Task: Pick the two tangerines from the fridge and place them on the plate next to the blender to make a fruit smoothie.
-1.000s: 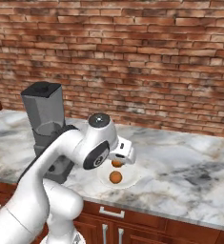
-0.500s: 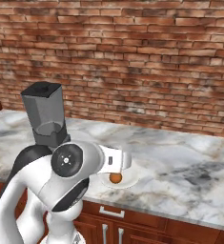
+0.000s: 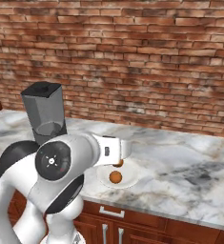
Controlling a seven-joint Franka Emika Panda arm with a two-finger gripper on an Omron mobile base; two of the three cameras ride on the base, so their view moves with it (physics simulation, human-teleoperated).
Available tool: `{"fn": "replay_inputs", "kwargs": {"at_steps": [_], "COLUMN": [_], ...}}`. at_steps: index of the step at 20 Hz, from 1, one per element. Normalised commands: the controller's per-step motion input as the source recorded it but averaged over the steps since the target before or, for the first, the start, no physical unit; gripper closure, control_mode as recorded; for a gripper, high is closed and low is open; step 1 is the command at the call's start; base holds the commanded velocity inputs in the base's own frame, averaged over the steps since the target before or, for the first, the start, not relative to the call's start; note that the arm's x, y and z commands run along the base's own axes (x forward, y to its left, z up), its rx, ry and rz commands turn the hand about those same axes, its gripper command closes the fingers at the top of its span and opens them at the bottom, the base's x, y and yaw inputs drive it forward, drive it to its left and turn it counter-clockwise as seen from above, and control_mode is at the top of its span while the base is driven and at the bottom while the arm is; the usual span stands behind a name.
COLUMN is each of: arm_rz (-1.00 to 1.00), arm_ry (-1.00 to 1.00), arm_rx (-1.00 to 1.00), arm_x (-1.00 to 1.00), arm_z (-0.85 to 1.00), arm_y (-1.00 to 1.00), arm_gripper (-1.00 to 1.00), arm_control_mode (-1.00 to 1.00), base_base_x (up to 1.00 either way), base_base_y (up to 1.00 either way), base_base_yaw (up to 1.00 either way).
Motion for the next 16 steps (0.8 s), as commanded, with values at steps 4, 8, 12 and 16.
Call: {"fn": "replay_inputs", "kwargs": {"at_steps": [4,8,12,16], "arm_rz": [0.0,0.0,-0.02,-0.09], "arm_ry": [-0.11,-0.08,-0.02,0.02], "arm_rx": [-0.11,-0.12,-0.24,-0.18], "arm_x": [-0.05,-0.03,0.02,0.24], "arm_z": [-0.11,-0.06,-0.09,-0.07], "arm_y": [0.05,0.04,0.21,0.07], "arm_gripper": [-1.0,-1.0,-1.0,-1.0], "arm_control_mode": [-1.0,-1.0,-1.0,-1.0], "base_base_x": [0.0,0.0,0.0,0.0], "base_base_y": [0.0,0.0,0.0,0.0], "base_base_yaw": [0.0,0.0,0.0,0.0]}}
